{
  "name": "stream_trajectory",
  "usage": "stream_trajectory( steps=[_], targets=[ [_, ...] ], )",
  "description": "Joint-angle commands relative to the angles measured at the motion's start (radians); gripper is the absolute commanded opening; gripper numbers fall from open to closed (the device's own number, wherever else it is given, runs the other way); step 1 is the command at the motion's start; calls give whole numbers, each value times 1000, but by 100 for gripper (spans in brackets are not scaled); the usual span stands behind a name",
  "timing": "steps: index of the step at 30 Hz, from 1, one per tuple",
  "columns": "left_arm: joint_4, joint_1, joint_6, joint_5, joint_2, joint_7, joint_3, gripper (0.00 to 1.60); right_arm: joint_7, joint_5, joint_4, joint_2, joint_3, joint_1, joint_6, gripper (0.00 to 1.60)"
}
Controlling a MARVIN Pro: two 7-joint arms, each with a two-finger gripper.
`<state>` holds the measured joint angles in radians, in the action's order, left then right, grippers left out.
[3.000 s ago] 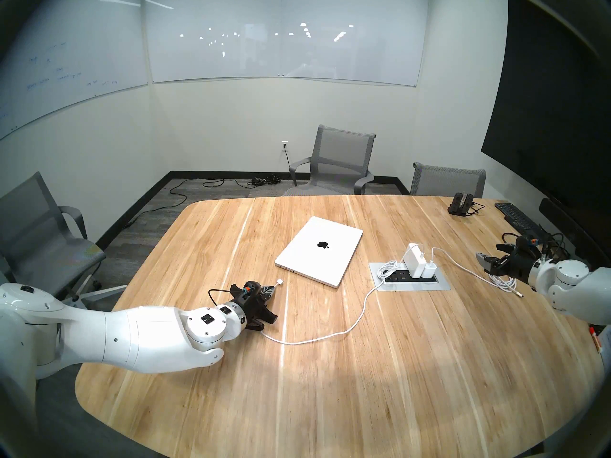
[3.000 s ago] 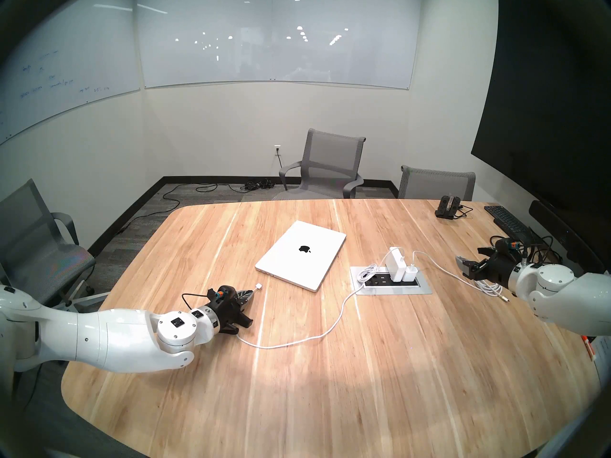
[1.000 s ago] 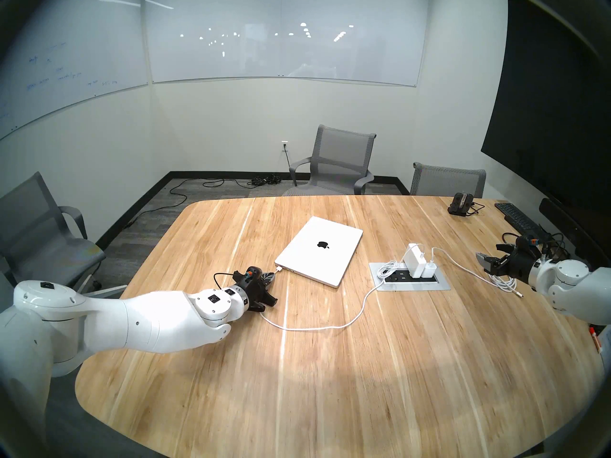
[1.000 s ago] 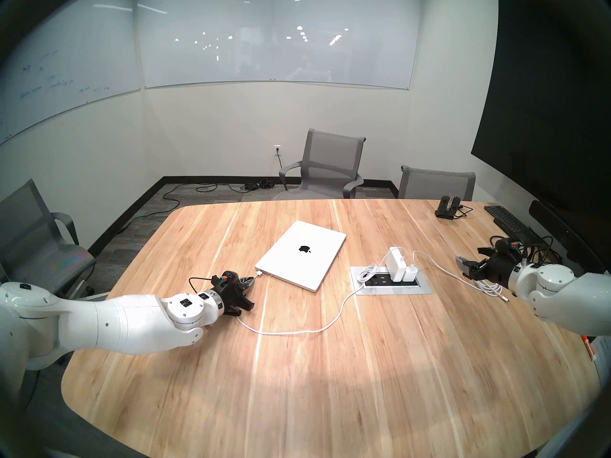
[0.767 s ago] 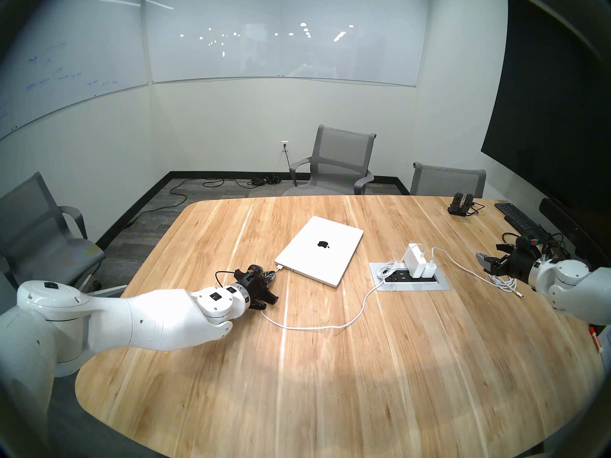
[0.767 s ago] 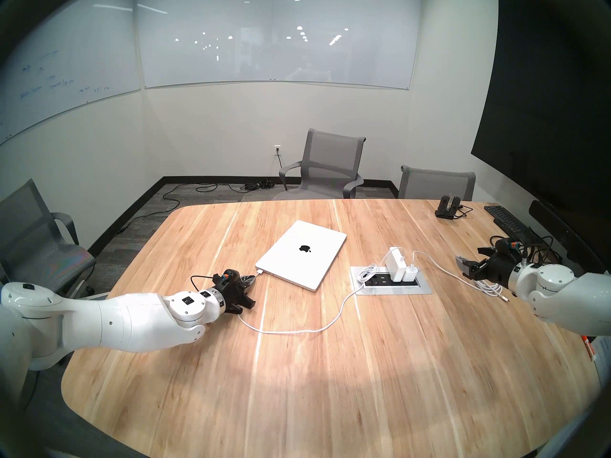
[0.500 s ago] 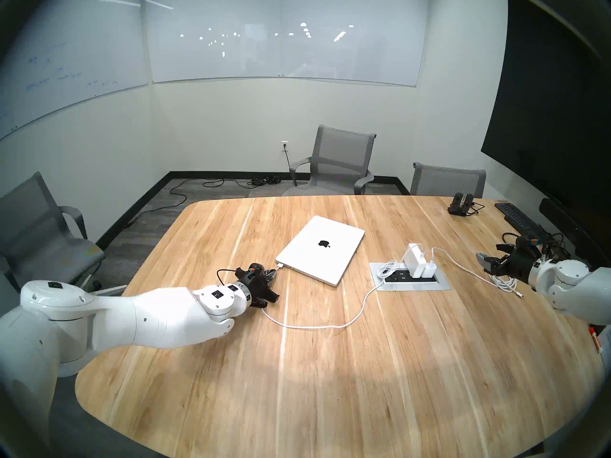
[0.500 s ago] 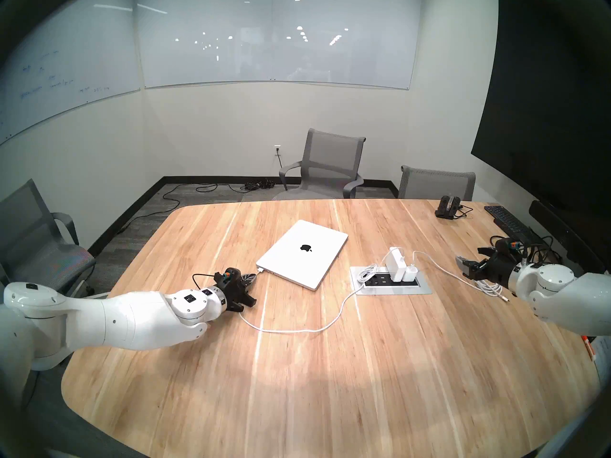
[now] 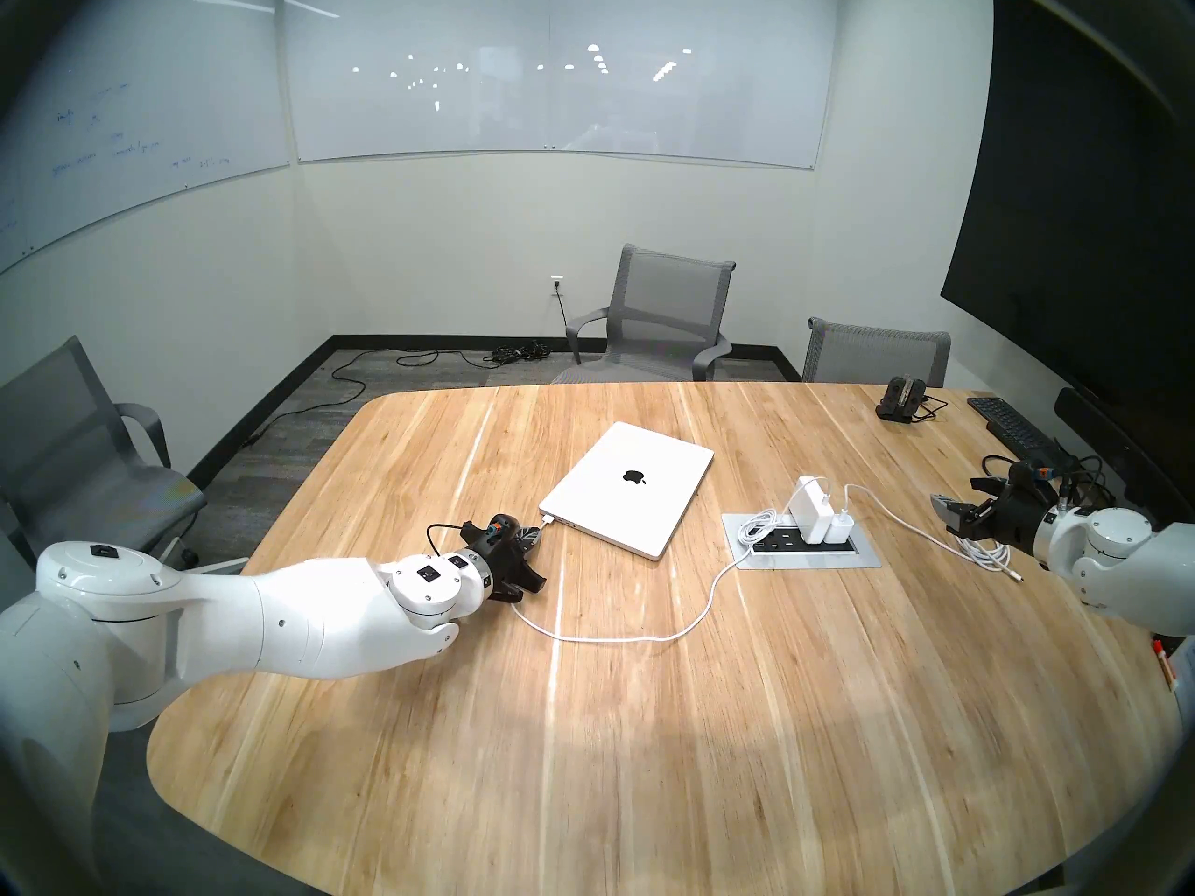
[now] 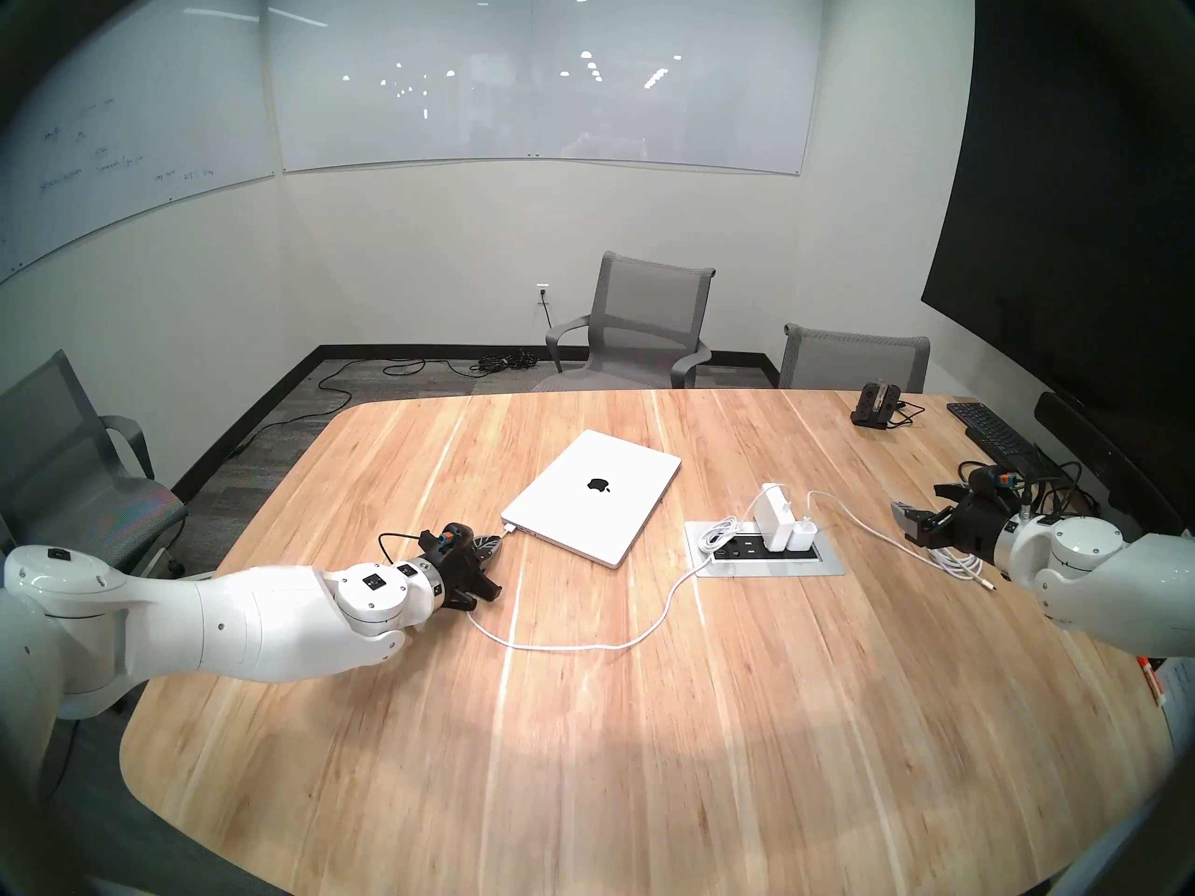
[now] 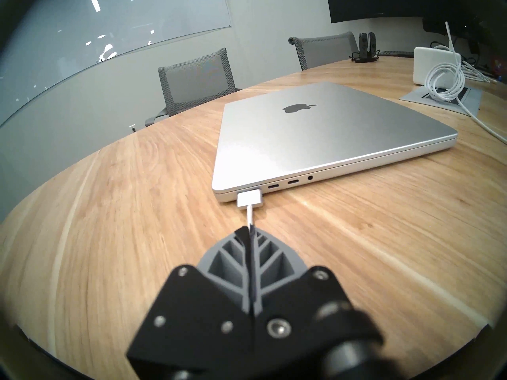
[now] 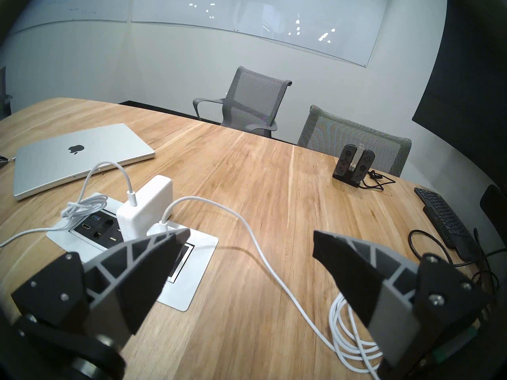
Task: Plug the charging cable into the port of a MacBook
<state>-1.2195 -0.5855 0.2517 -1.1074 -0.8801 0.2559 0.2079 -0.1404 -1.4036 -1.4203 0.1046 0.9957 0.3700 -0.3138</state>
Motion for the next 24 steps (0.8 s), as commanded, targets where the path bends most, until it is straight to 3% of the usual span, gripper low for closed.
stream_trajectory(
  steps=[1,16,24],
  targets=[
    [-3,13,-12,-3,23,-6,-2,0,-2,2,-2,-2,-7,16,-6,160],
    [47,16,-17,-8,-22,-24,-11,0,-2,2,-2,-2,-7,16,-6,160],
    [13,5,-22,-4,-25,3,-5,0,-2,2,-2,-2,-9,15,-6,160]
  ],
)
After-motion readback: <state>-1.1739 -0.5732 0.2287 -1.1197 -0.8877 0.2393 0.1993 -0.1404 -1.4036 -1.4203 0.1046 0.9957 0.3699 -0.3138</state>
